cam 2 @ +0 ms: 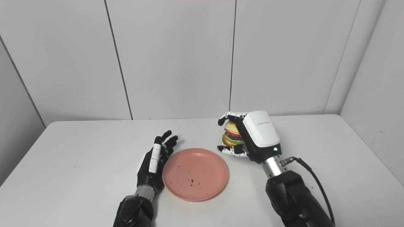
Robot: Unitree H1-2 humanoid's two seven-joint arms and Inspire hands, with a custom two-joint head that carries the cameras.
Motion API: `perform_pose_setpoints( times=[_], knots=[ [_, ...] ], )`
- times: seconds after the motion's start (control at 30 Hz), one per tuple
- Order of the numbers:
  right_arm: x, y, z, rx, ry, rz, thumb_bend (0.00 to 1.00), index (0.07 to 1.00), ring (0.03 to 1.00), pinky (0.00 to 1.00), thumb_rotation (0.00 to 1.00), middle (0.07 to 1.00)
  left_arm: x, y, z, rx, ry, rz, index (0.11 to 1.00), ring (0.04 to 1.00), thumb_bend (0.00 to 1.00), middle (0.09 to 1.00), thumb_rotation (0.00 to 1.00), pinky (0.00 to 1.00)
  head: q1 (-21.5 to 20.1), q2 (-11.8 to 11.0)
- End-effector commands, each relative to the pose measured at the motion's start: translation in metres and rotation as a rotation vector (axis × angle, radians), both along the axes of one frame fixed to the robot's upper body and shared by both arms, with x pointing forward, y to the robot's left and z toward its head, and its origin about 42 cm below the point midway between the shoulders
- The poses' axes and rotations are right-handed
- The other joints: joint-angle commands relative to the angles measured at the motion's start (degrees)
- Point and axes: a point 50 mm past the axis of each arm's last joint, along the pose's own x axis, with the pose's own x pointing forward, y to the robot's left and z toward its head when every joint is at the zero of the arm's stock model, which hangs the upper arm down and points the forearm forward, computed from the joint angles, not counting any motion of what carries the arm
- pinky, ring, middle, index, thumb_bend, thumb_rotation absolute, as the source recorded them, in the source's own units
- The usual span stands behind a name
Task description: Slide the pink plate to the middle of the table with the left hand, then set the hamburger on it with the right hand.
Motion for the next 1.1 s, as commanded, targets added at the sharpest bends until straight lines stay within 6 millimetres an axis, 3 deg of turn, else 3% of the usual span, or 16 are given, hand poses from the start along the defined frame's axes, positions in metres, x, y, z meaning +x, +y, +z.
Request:
perform_pose_setpoints(
  times=[0.0, 0.53, 0.7, 1.07],
  knots=[
    [0.007, 0.013, 0.026, 0.023, -0.112, 0.048, 0.52, 0.513, 0.379, 0.31, 0.0, 0.435, 0.0, -0.008, -0.005, -0.003, 0.037, -0.011, 0.839, 0.932, 0.94, 0.841, 0.81, 1.0, 0.3, -0.1],
    [0.009, 0.049, -0.004, 0.038, -0.045, 0.143, 0.52, 0.514, 0.371, 0.31, 0.0, 0.423, -0.002, -0.017, -0.004, 0.037, 0.036, -0.004, 0.836, 0.915, 0.91, 0.821, 0.85, 1.0, 2.1, -0.1],
    [0.011, 0.054, -0.013, 0.023, -0.031, 0.152, 0.52, 0.516, 0.389, 0.35, 0.0, 0.433, -0.002, -0.017, -0.005, 0.05, 0.028, -0.007, 0.844, 0.914, 0.92, 0.83, 0.86, 1.0, 2.4, 0.0],
    [0.015, 0.062, -0.033, -0.017, 0.032, 0.179, 0.52, 0.518, 0.361, 0.32, 0.0, 0.402, -0.002, -0.019, -0.006, 0.057, 0.027, -0.013, 0.861, 0.902, 0.92, 0.843, 0.87, 1.0, 2.9, 0.3]
  ],
)
